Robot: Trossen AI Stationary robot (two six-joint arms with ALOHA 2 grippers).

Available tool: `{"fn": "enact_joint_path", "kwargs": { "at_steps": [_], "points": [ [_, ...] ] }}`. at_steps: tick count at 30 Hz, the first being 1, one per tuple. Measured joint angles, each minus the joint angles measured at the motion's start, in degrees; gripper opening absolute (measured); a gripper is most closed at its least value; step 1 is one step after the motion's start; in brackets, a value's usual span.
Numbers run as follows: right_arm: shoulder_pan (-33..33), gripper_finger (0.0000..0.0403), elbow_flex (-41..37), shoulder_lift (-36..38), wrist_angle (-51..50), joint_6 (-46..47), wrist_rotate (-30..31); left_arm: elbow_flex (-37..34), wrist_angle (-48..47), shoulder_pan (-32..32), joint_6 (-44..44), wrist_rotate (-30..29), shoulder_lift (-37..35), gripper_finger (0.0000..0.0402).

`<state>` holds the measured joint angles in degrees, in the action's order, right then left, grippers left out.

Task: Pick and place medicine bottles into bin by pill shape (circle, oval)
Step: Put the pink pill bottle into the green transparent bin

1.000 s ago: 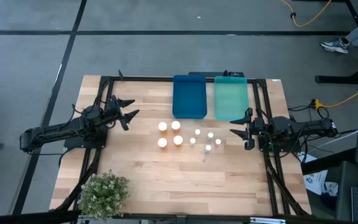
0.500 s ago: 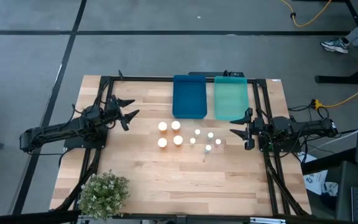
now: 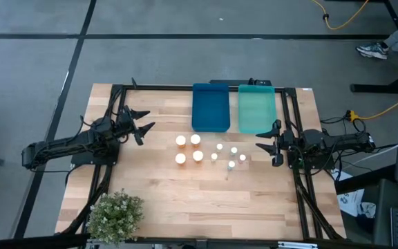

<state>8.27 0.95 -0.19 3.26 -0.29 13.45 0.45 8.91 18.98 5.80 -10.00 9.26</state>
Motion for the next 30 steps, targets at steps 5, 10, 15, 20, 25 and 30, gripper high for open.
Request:
{"fn": "enact_joint_path", "kwargs": {
  "at_steps": [5, 10, 15, 20, 25, 30],
  "points": [
    [0.0, 0.0177, 0.0, 0.0, 0.0, -1.2, -0.5, 0.0, -1.2, 0.0, 0.0, 0.0, 0.0, 0.0283],
    [0.0, 0.0177, 0.0, 0.0, 5.6, -7.0, -0.5, 0.0, -2.2, 0.0, 0.0, 0.0, 0.0, 0.0283],
    [0.0, 0.0177, 0.0, 0.0, 7.7, -7.8, 1.4, 0.0, -2.2, 0.0, 0.0, 0.0, 0.0, 0.0283],
    [0.0, 0.0177, 0.0, 0.0, 7.7, -7.7, 4.9, 0.0, -2.3, 0.0, 0.0, 0.0, 0.0, 0.0283],
    [0.0, 0.0177, 0.0, 0.0, 7.7, -7.8, 4.9, 0.0, -2.5, 0.0, -0.3, 0.0, 0.0, 0.0283],
    [0.0, 0.0177, 0.0, 0.0, 7.7, -7.7, 4.9, 0.0, -2.5, 0.0, -0.4, 0.0, 0.0, 0.0283]
  ]
}}
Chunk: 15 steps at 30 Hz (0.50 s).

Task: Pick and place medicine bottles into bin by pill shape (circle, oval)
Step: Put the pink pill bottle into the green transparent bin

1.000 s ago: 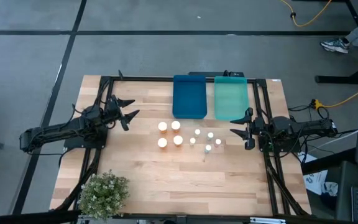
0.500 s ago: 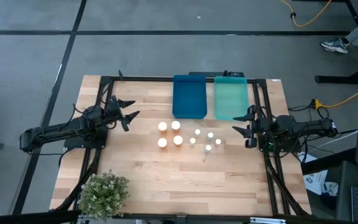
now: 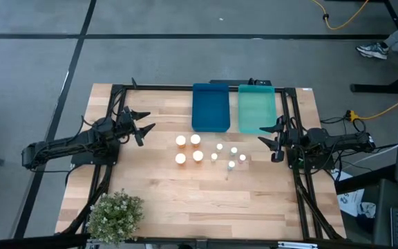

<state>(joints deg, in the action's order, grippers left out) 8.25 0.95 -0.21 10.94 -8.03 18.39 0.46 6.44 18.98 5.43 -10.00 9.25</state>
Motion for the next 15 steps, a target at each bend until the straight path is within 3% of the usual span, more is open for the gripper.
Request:
{"fn": "enact_joint_path", "kwargs": {
  "at_steps": [10, 15],
  "points": [
    [0.0, 0.0177, 0.0, 0.0, 0.0, 0.5, 0.9, 0.0, 0.3, 0.0, 0.0, 0.1, 0.0, 0.0283],
    [0.0, 0.0177, 2.2, -0.2, -2.8, 1.8, 10.6, 1.6, 0.6, 0.0, -1.0, 2.6, 0.2, 0.0282]
  ]
}}
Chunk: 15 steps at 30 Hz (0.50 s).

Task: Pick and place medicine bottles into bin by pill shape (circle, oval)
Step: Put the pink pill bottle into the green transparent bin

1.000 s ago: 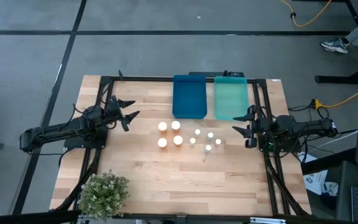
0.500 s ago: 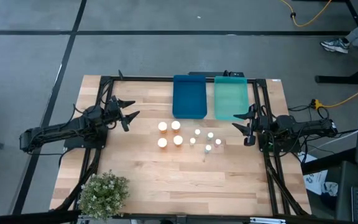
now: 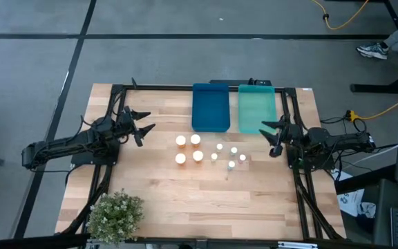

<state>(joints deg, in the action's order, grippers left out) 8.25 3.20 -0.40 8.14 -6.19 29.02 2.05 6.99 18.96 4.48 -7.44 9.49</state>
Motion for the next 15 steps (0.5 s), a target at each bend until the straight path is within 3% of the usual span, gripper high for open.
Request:
{"fn": "enact_joint_path", "kwargs": {
  "at_steps": [7, 15],
  "points": [
    [0.0, 0.0177, 12.8, -4.5, -13.4, 8.2, 4.1, 5.8, -0.9, 0.0, -0.8, 1.2, 4.6, 0.0279],
    [0.0, 0.0177, 31.8, -22.1, -35.2, 21.0, 3.9, 16.3, -3.0, -0.7, -3.8, 3.7, 19.9, 0.0278]
  ]
}}
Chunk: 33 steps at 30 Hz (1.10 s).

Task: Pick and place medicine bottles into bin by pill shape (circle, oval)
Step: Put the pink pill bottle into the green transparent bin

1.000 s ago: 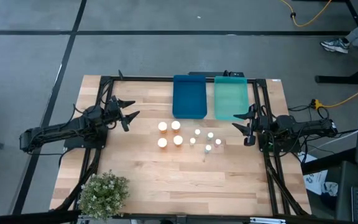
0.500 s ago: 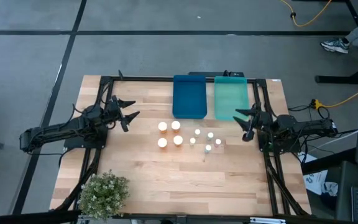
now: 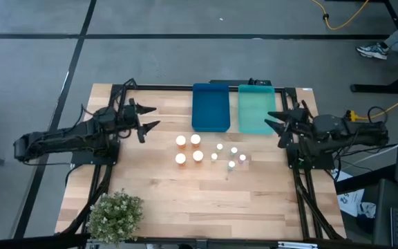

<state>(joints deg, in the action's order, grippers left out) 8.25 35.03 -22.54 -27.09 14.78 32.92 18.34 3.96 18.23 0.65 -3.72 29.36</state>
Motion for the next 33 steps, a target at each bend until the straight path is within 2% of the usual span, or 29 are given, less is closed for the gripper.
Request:
{"fn": "enact_joint_path", "kwargs": {
  "at_steps": [4, 9, 15, 21, 28, 33],
  "points": [
    [0.0, 0.0177, 7.0, -10.9, -11.1, 5.3, -3.1, 5.7, -7.2, -2.5, -3.8, -0.5, 8.8, 0.0277],
    [0.0, 0.0177, 11.8, -23.3, -21.6, 9.2, -10.8, 11.1, -14.5, -8.0, -4.4, -6.5, 18.6, 0.0277],
    [0.0, 0.0177, 13.1, -32.9, -24.3, 10.3, -13.6, 13.7, -14.5, -13.9, -3.9, -9.5, 24.6, 0.0277],
    [0.0, 0.0177, 13.1, -37.8, -25.3, 13.6, -14.8, 13.7, -15.7, -19.3, -3.8, -10.0, 26.7, 0.0277],
    [0.0, 0.0177, 13.2, -40.2, -25.5, 13.7, -15.1, 13.7, -18.9, -25.9, 0.6, -18.5, 28.8, 0.0277],
    [0.0, 0.0177, 13.2, -41.6, -25.5, 15.2, -16.8, 13.7, -19.8, -30.8, 5.0, -19.4, 31.1, 0.0277]
  ]
}}
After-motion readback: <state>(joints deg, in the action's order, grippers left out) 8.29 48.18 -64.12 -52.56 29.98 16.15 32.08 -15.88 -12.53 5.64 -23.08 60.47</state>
